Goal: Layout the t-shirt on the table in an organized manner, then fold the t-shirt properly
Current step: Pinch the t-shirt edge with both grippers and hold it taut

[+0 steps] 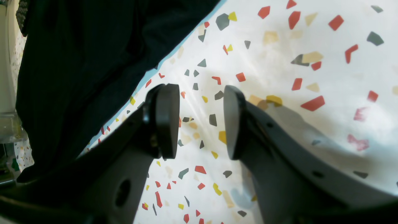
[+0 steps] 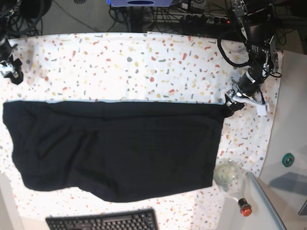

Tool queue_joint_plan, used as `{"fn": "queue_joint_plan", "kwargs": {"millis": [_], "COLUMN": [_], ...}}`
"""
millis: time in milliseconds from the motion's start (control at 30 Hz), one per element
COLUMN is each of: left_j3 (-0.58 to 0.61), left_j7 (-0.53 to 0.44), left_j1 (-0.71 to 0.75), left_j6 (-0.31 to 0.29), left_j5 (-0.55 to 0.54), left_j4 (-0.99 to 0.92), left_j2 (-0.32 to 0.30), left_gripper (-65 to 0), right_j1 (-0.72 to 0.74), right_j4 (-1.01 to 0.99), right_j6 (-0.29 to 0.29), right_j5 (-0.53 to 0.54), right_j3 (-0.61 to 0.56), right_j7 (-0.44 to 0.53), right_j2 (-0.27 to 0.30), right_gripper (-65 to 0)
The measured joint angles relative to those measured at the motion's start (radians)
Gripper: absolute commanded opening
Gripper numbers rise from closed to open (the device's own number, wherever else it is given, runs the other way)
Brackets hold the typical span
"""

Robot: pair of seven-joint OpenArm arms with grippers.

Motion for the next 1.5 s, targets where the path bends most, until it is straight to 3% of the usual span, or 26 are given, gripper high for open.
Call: {"fn": "queue_joint_plan", "kwargs": {"millis": [333, 433, 633, 733, 933, 1067, 1167, 1300, 1500], "left_j3": [0.059, 0.060, 0.061, 0.061, 0.064, 0.063, 0.060, 0.063, 0.065], "left_j7": [-0.008, -0.007, 0.003, -0.008, -0.009, -0.007, -0.008, -0.008, -0.008], "left_j1": [-0.006, -0.008, -0.032, -0.035, -0.036, -0.036, -0.035, -0.036, -0.035], "left_j6": [0.003, 0.003, 0.000, -0.006, -0.011, -0.012, -0.011, -0.011, -0.011], "left_j5": [-0.012, -0.012, -0.012, -0.017, -0.018, -0.016, -0.016, -0.016, -0.016], "left_j4": [-0.002, -0.003, -0.031, -0.051, -0.049, -0.047, -0.047, -0.047, -0.046], "left_j2": [0.003, 0.003, 0.002, 0.000, 0.000, 0.000, 0.000, 0.000, -0.001], "left_gripper": [-40.5, -40.6, -40.6, -40.6, -40.6, -40.6, -40.6, -40.6, -40.6], "right_j1": [0.003, 0.049, 0.191, 0.232, 0.359, 0.397, 0.385, 0.428, 0.476], "right_j4": [-0.006, -0.108, -0.316, -0.364, -0.538, -0.584, -0.604, -0.685, -0.787], "right_j6": [0.000, -0.002, 0.000, 0.002, 0.015, 0.018, 0.040, 0.041, 0.046], "right_j5": [0.001, -0.003, 0.012, 0.009, 0.024, 0.030, 0.042, 0.039, 0.045], "right_j3": [0.003, 0.010, 0.013, 0.042, 0.117, 0.141, 0.142, 0.141, 0.141], "right_j7": [0.006, 0.055, 0.073, 0.064, 0.084, 0.085, 0.148, 0.211, 0.228], "right_j2": [-0.001, 0.001, 0.059, 0.051, 0.064, 0.064, 0.065, 0.092, 0.137], "right_gripper": [-43.7, -43.5, -43.5, -43.4, -29.4, -28.5, -28.5, -28.5, -28.5]}}
